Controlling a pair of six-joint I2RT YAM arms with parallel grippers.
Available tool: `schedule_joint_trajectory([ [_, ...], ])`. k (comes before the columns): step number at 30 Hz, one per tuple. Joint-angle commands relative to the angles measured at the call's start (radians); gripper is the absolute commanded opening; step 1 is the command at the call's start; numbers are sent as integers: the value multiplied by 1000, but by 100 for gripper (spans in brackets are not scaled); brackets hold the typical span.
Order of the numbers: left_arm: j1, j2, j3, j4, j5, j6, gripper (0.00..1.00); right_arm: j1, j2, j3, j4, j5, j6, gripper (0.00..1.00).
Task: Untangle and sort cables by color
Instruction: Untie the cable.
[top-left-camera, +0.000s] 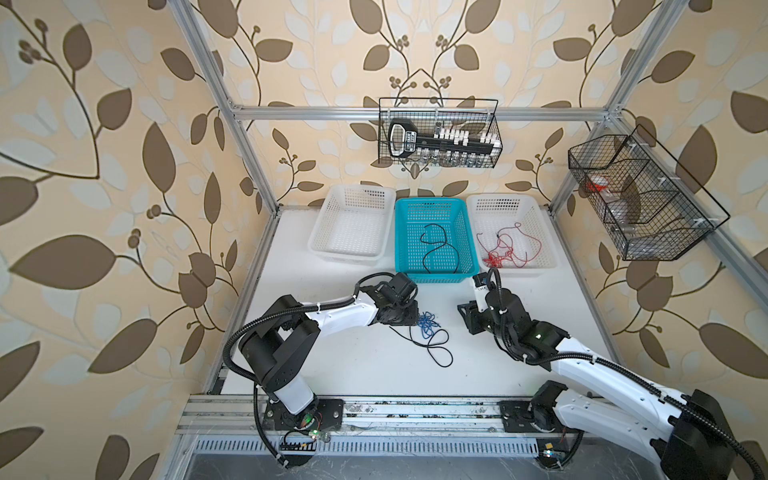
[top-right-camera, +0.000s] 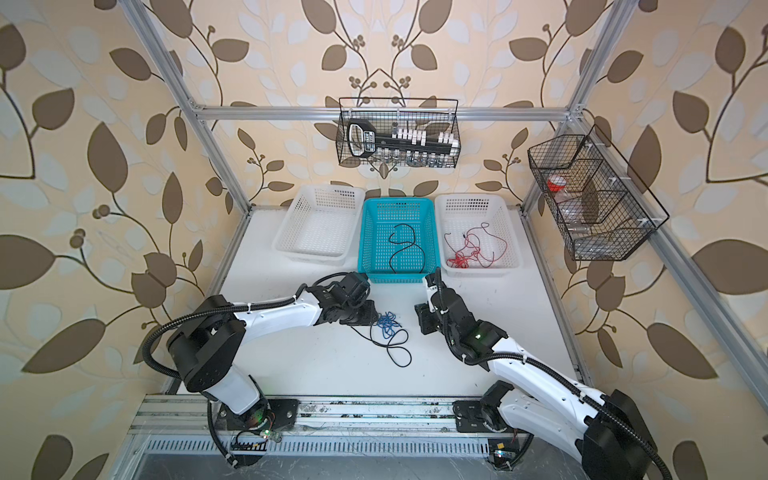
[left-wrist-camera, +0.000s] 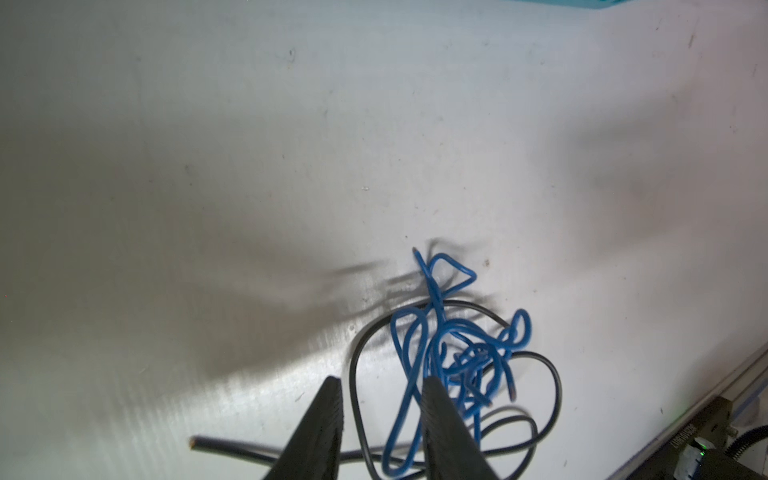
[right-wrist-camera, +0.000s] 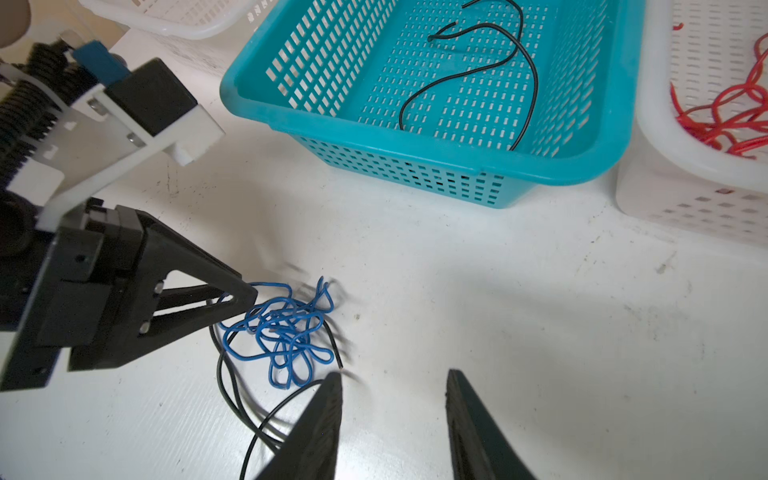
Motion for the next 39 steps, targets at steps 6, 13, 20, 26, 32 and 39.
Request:
schedule_joint_trajectory([
  [6,-9,25,74,-42,-11,29,21,-10,-10,-17,-2,13,-14,42],
  [13,-9,33,86,-39,-34,28,9,-16,-14,-22,-7,10,-7,42],
  [20,-9,28,88,-47,-41,26,0,-16,-15,-37,7,9,-5,42],
  [26,-10,-29,90,-51,-67,31,0,-22,-9,-44,21,8,-7,42],
  [32,-9,-117,92,-60,-79,44,0,-33,-23,-50,24,-5,-8,42],
  [39,-11,-189,82,-62,-49,63,0,-58,-57,-41,20,-74,-25,43],
])
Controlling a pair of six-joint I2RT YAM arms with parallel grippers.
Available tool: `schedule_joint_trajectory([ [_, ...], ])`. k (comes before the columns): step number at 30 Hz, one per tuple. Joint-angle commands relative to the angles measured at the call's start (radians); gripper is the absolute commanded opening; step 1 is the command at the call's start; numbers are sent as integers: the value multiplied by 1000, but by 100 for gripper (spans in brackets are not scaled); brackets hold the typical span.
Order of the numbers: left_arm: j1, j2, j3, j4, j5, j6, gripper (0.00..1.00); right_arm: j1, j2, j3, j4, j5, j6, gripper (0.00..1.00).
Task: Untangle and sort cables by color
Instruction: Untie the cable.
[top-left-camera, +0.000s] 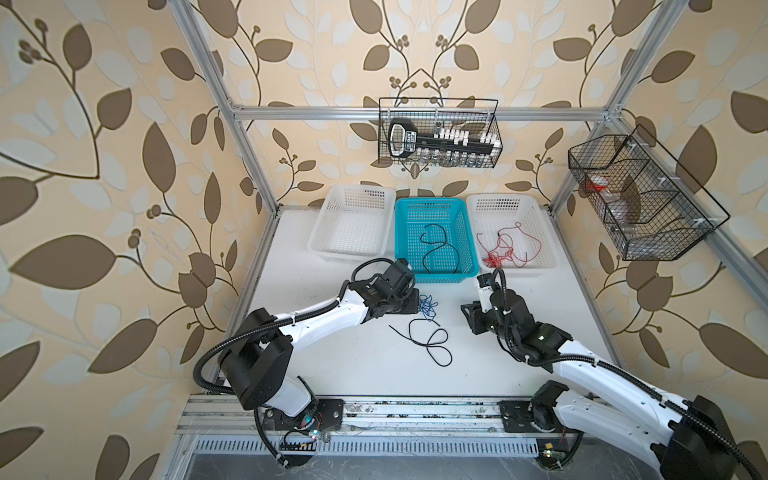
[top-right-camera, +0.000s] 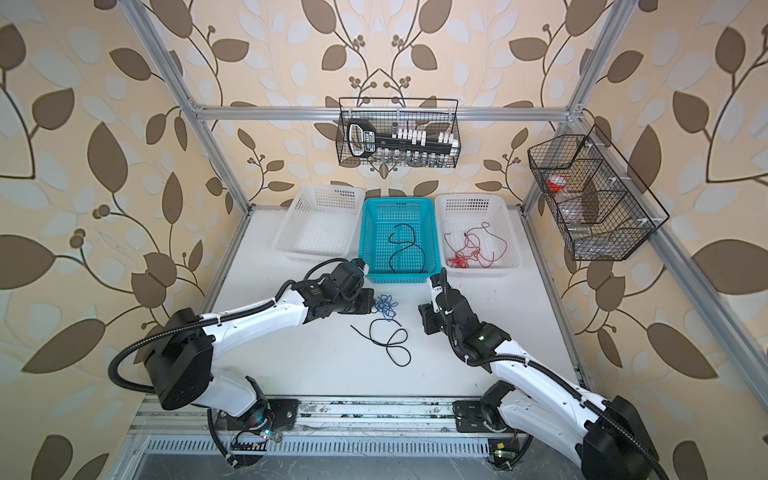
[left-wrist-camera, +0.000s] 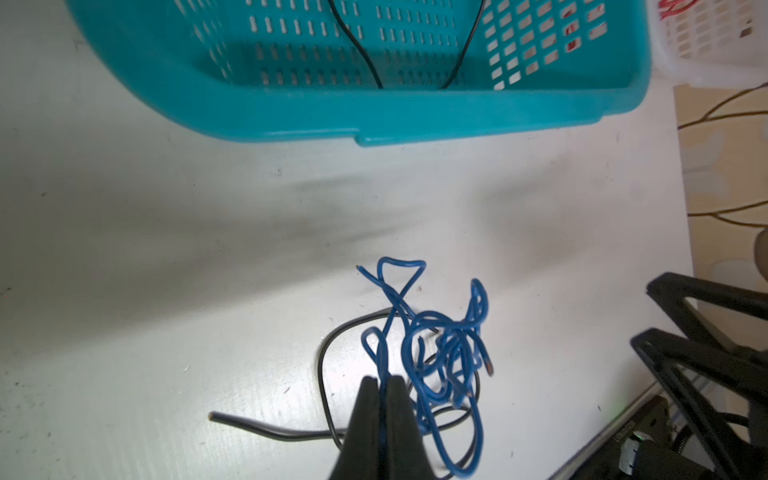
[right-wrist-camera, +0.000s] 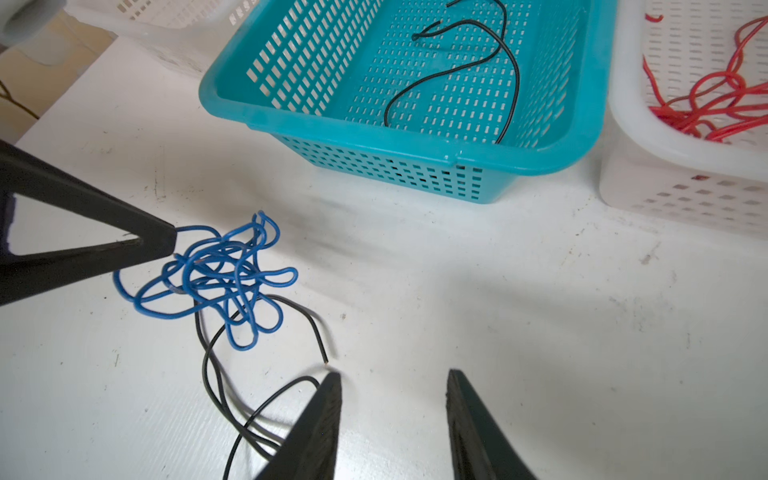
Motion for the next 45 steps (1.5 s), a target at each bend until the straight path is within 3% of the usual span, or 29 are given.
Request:
schedule_joint_trajectory([
  [1,-10,-73,25,-17,9,36,0,-15,-28,-4,1,-59,-18,43],
  [13,-9,-176,-1,-22,-52,96,0,-140,-89,17,11,-263,-19,44],
  [17,-9,-195,-15,-1,-48,101,0,-139,-95,26,43,-348,-27,49],
  [20,-10,-197,-17,11,-37,99,0,-107,-82,36,89,-410,-31,56],
  [28,-10,-215,-15,41,-13,78,0,48,27,100,142,-317,-27,60],
  [43,-9,-235,-14,77,45,63,0,78,137,136,255,-237,6,44],
  [45,-10,-235,-18,86,51,58,0,78,147,143,264,-234,2,33],
])
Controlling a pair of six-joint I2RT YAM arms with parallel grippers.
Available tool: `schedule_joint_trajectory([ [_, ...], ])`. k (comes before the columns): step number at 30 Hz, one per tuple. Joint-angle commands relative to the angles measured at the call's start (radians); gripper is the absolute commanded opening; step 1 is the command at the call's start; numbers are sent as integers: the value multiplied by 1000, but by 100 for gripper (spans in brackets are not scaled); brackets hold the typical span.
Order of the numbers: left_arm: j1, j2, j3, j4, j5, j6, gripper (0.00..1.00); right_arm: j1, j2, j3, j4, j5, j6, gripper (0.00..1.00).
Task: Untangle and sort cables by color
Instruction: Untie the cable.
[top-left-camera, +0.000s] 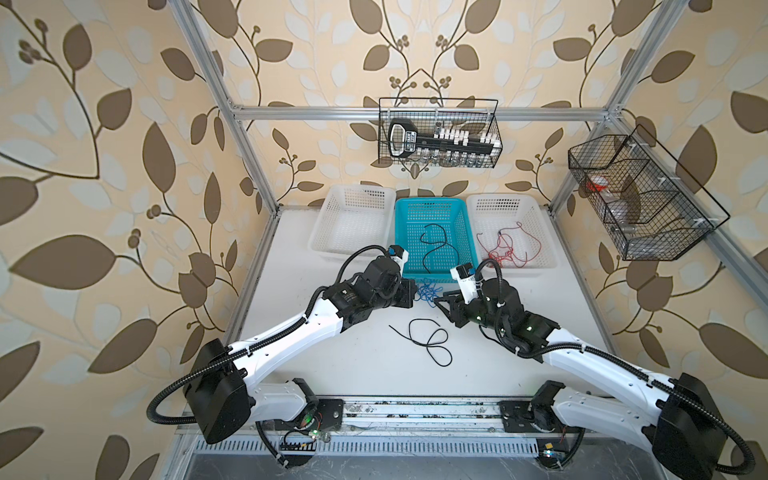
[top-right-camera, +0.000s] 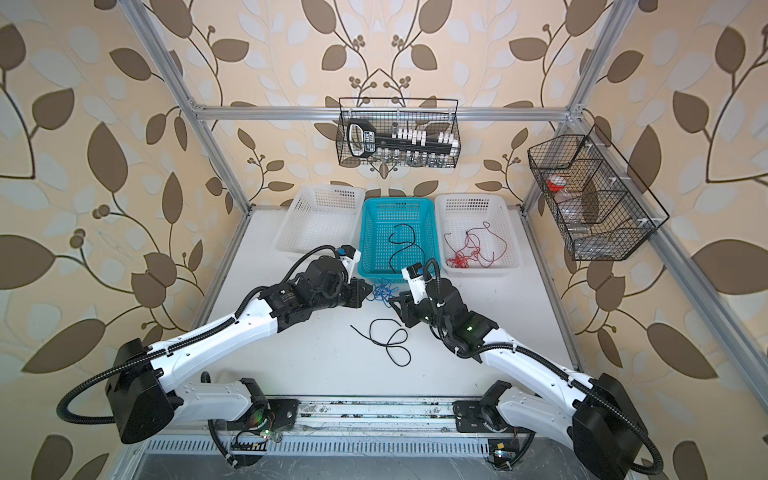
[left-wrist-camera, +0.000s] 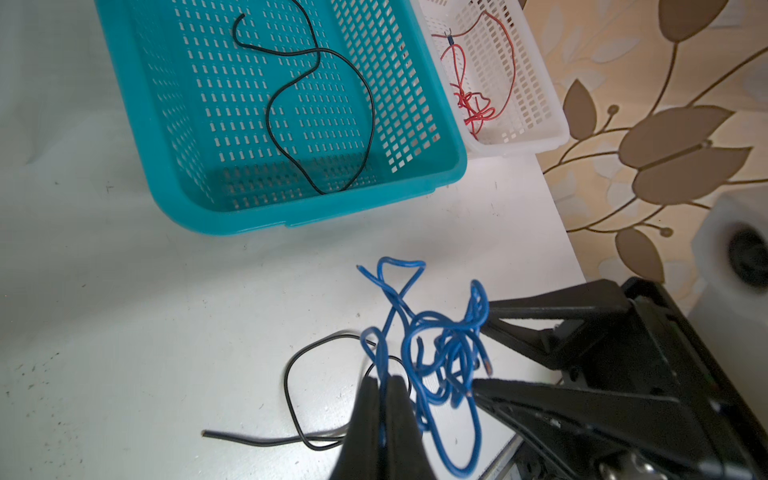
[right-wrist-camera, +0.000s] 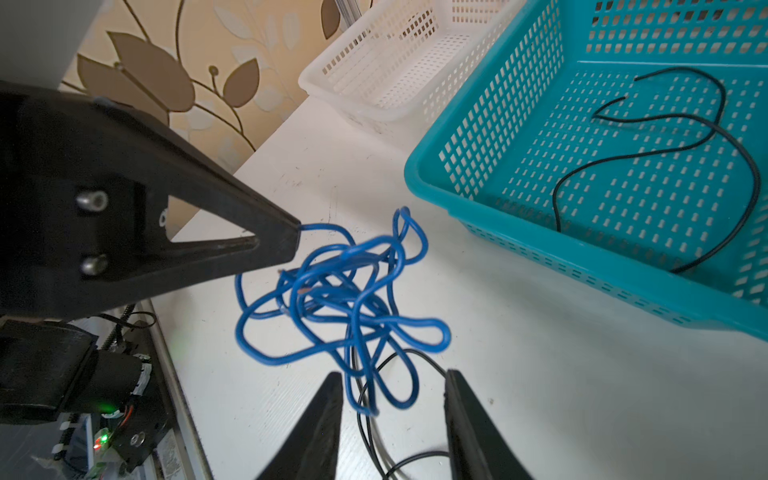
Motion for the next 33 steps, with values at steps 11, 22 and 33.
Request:
schedule_joint_trajectory([
  [11,-9,-31,-1,54,20,-14,0,7,36,50,30,20,-10,0],
  [22,-6,-88,5,-111,-230,19,0,-37,-89,-26,-63,181,0,0],
  [33,36,-205,-33,-218,-411,3,0,-189,-253,-118,-195,234,-6,0],
])
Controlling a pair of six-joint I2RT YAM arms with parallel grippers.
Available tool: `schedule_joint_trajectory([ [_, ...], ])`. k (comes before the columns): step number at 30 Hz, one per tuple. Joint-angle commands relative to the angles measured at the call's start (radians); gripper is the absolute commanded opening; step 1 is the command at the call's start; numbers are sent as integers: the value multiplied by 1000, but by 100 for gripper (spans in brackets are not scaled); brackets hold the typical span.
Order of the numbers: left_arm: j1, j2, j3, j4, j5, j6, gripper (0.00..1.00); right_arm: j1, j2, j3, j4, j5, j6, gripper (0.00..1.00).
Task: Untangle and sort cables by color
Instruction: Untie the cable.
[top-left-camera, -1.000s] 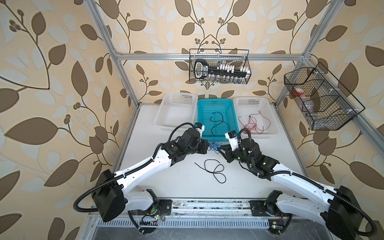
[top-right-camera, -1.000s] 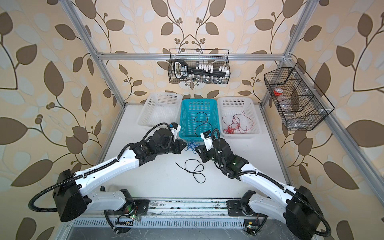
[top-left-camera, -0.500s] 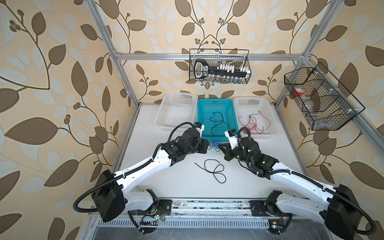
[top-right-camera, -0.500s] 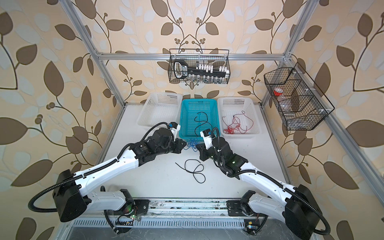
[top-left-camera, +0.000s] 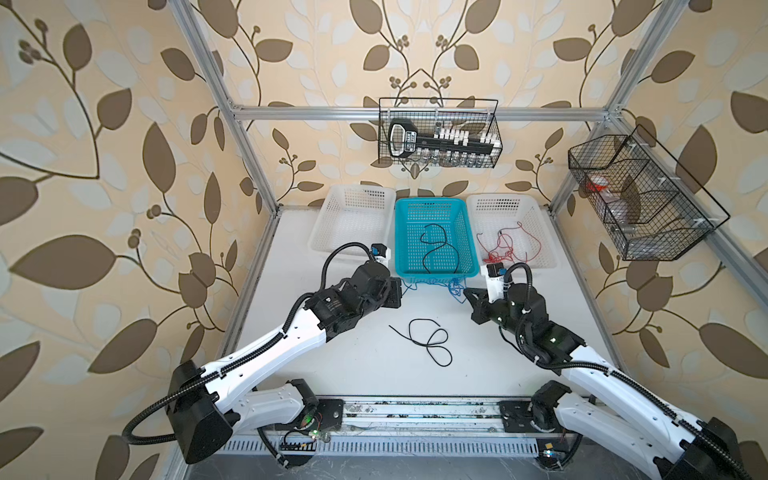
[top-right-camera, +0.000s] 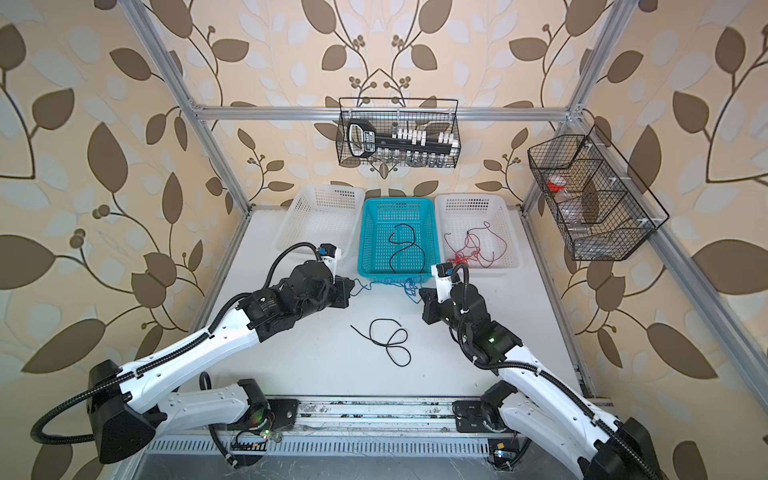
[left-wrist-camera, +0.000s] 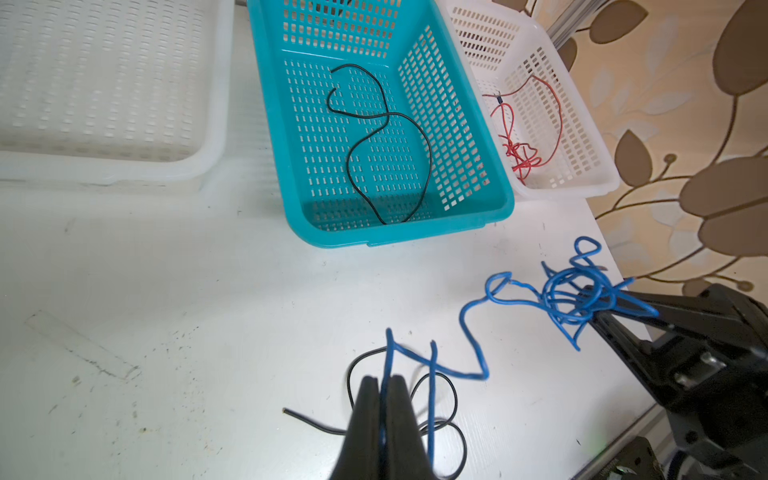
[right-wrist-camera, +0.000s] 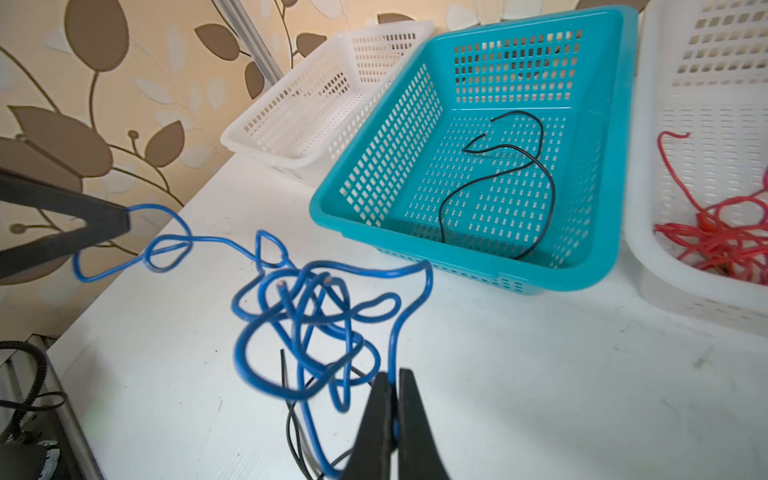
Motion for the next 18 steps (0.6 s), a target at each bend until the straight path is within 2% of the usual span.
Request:
schedule_joint_trajectory([
  [1,45,-66,-23,-97,-171,-3,0,-44,-32,-27,-113,127,-8,0],
  [9,92,-150,-54,-140,-201,-20,0,-92,-55,-29,-160,155,-25,0],
  [18,97,-187,-70,-101,-167,-10,0,-92,-66,-29,-130,81,-21,0],
])
